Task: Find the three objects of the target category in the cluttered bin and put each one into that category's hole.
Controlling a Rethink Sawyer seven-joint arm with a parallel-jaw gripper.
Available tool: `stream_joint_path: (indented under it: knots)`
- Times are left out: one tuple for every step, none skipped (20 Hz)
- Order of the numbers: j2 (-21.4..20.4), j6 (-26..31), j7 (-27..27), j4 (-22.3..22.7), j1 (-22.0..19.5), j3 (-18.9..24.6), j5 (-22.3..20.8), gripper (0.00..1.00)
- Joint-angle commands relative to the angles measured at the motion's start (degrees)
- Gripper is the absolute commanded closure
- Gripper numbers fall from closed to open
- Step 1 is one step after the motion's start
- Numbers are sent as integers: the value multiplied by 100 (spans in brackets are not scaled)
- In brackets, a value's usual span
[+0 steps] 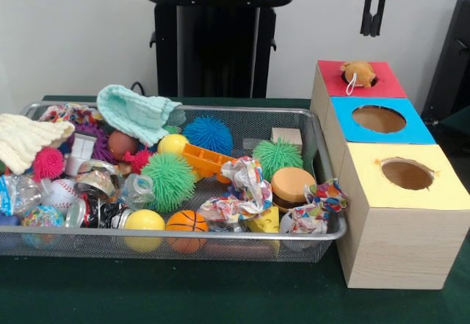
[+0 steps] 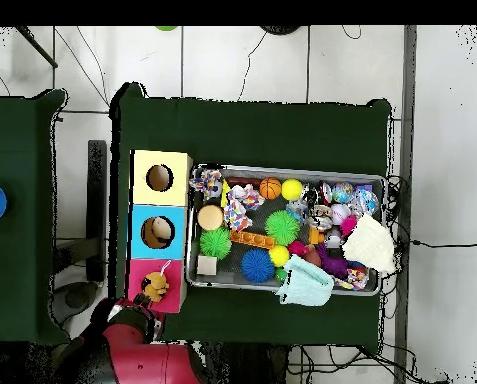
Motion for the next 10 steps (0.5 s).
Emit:
stream_joint_path:
  knots:
    - [376,-41,842,-201,-110,99,66,100]
    - [435,-172,860,-154,-129,134,65,100]
    - [448,-202,868,-138,-131,133,65,100]
    - [491,-251,906,-124,-92,104,65,100]
    - [494,-259,924,-117,-65,77,64,100]
    - [550,-316,957,-112,-22,44,60,100]
    - [564,-334,974,-107,1,21,60,100]
    - [631,-387,995,-115,23,-11,54,100]
    - [650,-410,1009,-105,39,-25,56,100]
    - [701,-444,1019,-124,55,-45,57,100]
